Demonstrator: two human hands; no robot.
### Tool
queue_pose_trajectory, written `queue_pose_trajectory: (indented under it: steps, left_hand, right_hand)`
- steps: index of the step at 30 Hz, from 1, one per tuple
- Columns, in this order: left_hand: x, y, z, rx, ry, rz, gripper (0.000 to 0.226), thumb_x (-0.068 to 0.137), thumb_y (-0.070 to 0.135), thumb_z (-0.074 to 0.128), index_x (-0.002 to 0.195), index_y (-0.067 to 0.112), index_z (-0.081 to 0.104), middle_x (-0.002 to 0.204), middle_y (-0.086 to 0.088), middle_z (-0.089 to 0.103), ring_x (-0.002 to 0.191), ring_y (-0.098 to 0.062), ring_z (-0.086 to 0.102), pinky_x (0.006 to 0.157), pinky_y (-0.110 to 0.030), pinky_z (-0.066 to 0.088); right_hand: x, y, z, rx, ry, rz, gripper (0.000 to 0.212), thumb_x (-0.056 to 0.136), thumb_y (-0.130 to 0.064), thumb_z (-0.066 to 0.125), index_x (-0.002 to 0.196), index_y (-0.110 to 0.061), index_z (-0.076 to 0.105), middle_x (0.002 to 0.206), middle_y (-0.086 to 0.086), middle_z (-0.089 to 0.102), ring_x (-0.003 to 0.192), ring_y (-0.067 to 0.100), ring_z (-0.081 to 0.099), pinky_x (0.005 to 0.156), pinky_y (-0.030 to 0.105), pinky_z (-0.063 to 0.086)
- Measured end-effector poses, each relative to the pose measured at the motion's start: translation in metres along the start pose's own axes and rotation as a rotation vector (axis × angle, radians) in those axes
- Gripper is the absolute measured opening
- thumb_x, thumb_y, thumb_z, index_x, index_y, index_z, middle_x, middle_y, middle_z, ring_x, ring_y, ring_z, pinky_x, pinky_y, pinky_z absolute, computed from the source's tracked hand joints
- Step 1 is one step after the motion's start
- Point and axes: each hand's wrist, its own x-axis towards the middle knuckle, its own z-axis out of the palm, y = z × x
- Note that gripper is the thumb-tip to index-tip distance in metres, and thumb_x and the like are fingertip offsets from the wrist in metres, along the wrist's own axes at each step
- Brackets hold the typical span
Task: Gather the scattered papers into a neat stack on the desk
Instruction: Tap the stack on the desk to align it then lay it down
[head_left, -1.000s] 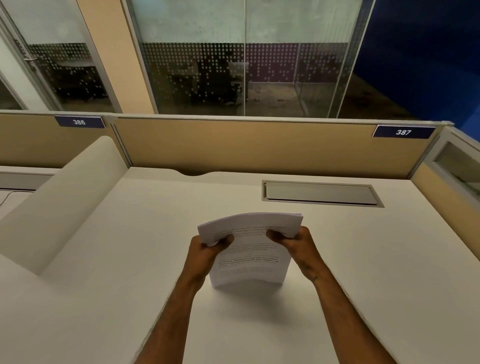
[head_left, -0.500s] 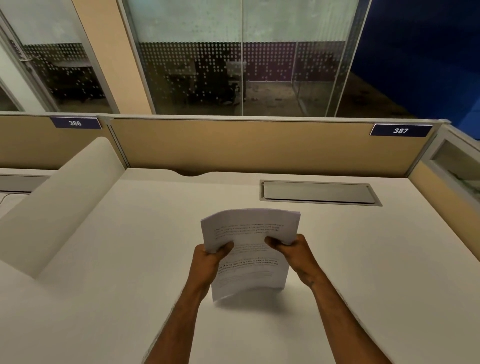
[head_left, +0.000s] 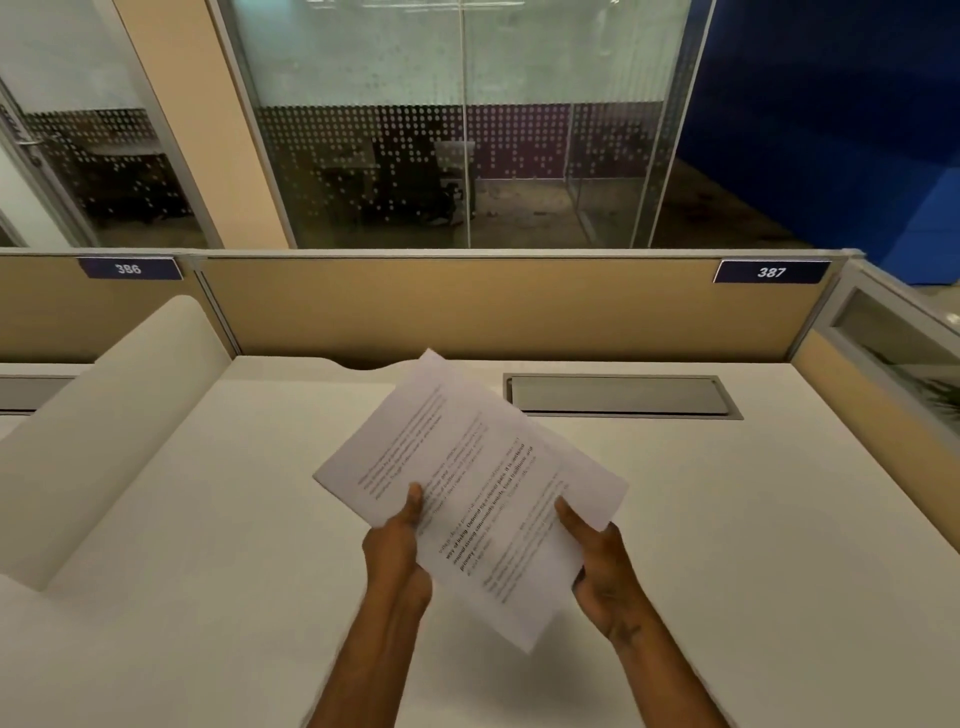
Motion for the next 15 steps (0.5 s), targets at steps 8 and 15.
queue_pose_trajectory:
  steps: [8, 15]
  left_hand:
    - [0.035, 0.046, -0.059, 0.238, -0.355, -0.004, 0.043, 0.096, 0.023, 0.057, 0.138, 0.014, 0.060, 0.126, -0.007, 0.075, 0.106, -0.022, 0.074, 0.079, -0.037, 0.061]
    - [0.045, 0.056, -0.033, 0.749, -0.612, 0.075, 0.052, 0.076, 0.045, 0.079, 0.115, 0.010, 0.073, 0.109, -0.013, 0.078, 0.098, -0.031, 0.074, 0.079, -0.036, 0.060]
  right_hand:
    - [-0.001, -0.044, -0.043, -0.204, -0.042, -0.026, 0.034, 0.087, -0.030, 0.073, 0.115, -0.011, 0.070, 0.116, 0.024, 0.071, 0.103, 0.043, 0.071, 0.081, 0.052, 0.059]
    - [0.008, -0.057, -0.044, -0.458, -0.135, 0.012, 0.036, 0.080, -0.045, 0.077, 0.110, -0.025, 0.073, 0.109, 0.014, 0.076, 0.098, 0.035, 0.074, 0.077, 0.045, 0.062]
